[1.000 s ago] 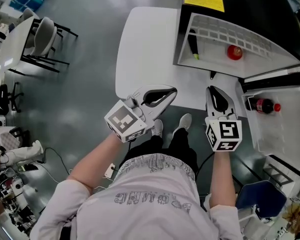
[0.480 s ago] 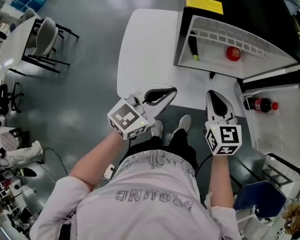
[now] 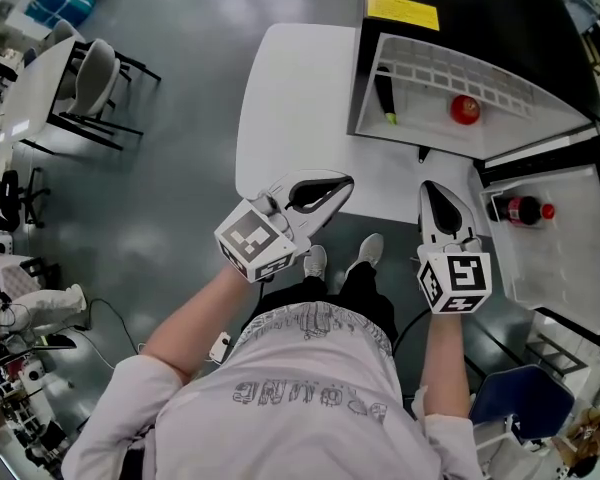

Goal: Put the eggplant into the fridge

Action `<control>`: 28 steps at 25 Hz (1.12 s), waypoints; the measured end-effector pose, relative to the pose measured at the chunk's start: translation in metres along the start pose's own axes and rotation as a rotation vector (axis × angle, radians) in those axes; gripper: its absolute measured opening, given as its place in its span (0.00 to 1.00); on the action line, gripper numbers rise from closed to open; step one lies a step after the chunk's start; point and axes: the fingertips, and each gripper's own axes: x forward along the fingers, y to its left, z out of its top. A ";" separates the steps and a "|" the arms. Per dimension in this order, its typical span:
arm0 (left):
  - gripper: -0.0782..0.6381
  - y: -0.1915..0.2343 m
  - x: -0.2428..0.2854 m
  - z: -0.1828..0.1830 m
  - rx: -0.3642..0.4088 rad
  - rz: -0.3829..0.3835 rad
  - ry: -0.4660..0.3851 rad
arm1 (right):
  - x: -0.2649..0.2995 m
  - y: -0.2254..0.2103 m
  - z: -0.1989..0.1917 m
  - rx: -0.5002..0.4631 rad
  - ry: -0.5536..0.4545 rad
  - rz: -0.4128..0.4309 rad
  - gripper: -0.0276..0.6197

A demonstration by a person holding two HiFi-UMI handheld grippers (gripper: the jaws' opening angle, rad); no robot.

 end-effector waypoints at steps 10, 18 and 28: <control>0.12 -0.004 0.002 0.004 0.005 0.008 -0.003 | -0.004 0.000 -0.001 -0.003 0.003 0.018 0.05; 0.12 -0.001 0.005 0.004 0.005 0.020 0.001 | -0.001 0.002 -0.002 -0.001 0.009 0.035 0.05; 0.12 -0.002 0.008 0.002 0.008 0.023 0.009 | 0.000 -0.001 -0.006 0.004 0.018 0.044 0.05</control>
